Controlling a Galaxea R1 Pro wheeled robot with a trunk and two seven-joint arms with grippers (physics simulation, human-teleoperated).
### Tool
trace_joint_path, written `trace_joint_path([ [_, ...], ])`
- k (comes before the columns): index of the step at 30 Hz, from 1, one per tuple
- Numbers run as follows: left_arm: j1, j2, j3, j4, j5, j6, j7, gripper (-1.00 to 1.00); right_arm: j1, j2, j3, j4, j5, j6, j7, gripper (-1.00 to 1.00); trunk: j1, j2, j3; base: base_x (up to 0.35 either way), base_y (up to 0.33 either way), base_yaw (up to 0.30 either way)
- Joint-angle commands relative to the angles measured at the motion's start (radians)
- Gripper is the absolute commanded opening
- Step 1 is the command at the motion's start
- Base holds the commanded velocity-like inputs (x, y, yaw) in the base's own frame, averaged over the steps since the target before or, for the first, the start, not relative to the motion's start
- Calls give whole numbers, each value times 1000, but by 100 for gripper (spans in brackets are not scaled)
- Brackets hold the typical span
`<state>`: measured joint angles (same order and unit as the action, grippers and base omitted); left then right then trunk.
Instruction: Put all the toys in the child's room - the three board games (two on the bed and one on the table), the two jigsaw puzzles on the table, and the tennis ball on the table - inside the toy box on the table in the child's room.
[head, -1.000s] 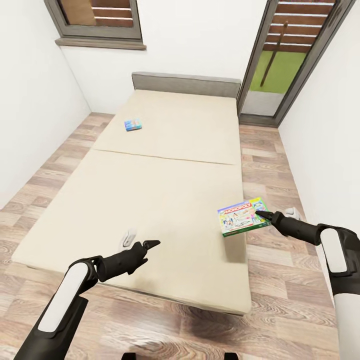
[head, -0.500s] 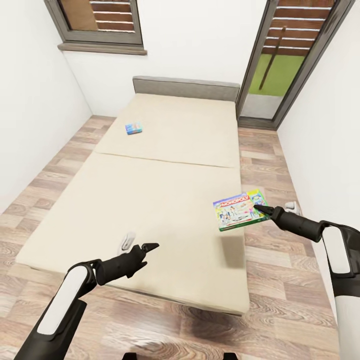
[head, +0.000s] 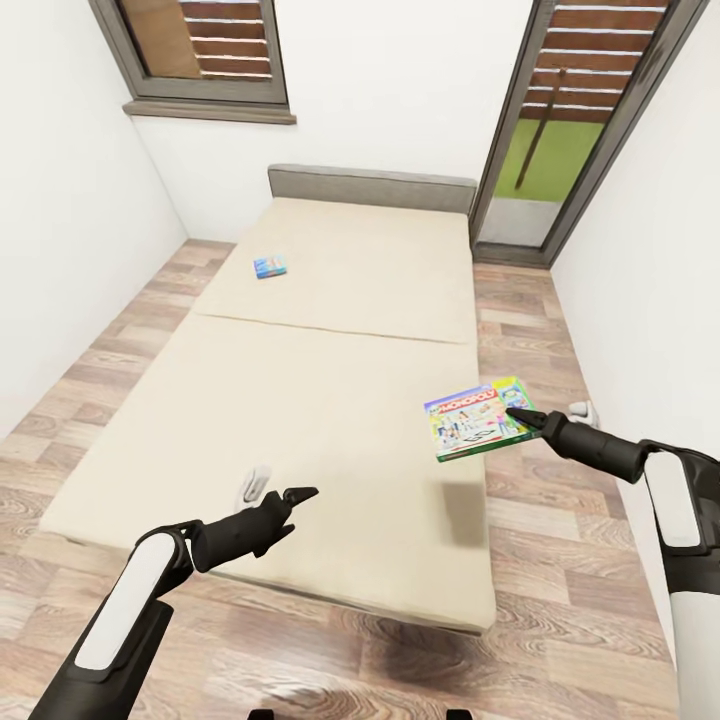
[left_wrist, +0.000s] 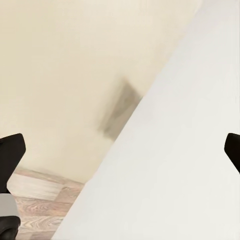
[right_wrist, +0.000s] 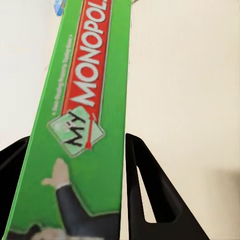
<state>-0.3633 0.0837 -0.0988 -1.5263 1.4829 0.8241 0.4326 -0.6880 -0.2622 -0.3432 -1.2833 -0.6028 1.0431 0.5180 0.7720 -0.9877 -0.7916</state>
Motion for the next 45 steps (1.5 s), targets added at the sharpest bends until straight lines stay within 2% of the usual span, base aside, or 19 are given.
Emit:
trace_joint_path([
  [1, 0, 1, -1, -1, 10, 0, 10, 100, -1, 0, 2, -3, 10, 4, 9, -100, -4, 7, 4, 0, 0, 0],
  [13, 0, 0, -2, 0, 10, 0, 9, 100, -1, 3, 45, -28, 11, 4, 11, -100, -50, 91, 59, 0, 0, 0],
  [45, 0, 1, -2, 36, 10, -23, 8, 100, 1, 10, 49, -66, 14, -3, 6, -100, -172, 315, 212, 0, 0, 0],
])
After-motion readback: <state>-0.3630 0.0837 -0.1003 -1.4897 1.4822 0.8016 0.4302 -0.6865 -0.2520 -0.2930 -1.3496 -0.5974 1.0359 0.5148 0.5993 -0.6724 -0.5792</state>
